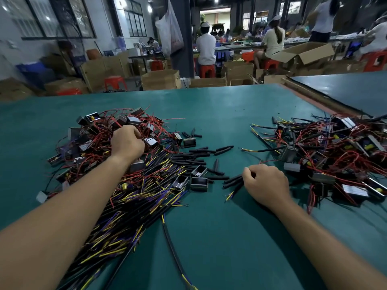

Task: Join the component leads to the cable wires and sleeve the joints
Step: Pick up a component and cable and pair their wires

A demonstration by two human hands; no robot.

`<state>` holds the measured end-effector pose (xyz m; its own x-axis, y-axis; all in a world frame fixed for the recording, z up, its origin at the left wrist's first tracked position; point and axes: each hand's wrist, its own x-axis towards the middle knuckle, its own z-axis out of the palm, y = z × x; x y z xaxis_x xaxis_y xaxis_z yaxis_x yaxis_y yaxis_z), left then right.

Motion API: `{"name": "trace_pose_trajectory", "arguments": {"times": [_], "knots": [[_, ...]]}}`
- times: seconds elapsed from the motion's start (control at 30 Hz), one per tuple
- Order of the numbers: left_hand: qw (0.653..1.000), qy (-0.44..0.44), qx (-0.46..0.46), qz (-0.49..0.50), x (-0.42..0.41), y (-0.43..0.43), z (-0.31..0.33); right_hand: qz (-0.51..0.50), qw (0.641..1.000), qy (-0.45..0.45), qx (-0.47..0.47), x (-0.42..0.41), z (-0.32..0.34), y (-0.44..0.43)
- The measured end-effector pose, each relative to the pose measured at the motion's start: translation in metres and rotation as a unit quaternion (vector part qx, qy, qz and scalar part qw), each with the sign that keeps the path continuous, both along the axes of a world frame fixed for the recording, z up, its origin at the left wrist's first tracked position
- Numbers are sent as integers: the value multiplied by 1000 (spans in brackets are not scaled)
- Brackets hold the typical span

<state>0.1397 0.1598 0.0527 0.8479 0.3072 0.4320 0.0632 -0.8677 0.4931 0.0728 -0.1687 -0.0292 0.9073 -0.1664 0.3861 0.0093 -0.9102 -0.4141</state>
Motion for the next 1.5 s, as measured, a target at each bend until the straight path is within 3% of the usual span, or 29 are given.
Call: {"name": "trace_pose_trajectory", "arguments": {"times": [0.13,0.3,0.4,0.6,0.77,0.87,0.97,1.17,1.4,1.5], "knots": [[995,57,-79,-32,6,1,8,8,1000,-8,27,-1,0,0],[989,122,-13,-84,21,-9,2,18,999,-11,40,-2,0,-1],[976,187,-63,-88,33,-7,1,22,999,-8,40,-1,0,-2],[995,56,28,-72,44,-2,-7,23,999,-10,31,1,-3,-3],[994,64,-62,-64,46,-5,-2,27,999,-14,41,-1,-2,-2],[983,7,-176,-43,44,-15,10,28,998,-13,53,-1,0,-2],[937,-4,-346,-57,46,-25,35,29,998,-14,60,-4,1,-2],[835,-33,-546,-58,18,-34,74,59,993,-19,104,-15,8,-3],[730,26,-649,-212,-52,-103,106,188,963,-64,183,-36,28,10],[686,43,-683,-248,-82,-123,106,261,929,17,261,-51,37,19]]}}
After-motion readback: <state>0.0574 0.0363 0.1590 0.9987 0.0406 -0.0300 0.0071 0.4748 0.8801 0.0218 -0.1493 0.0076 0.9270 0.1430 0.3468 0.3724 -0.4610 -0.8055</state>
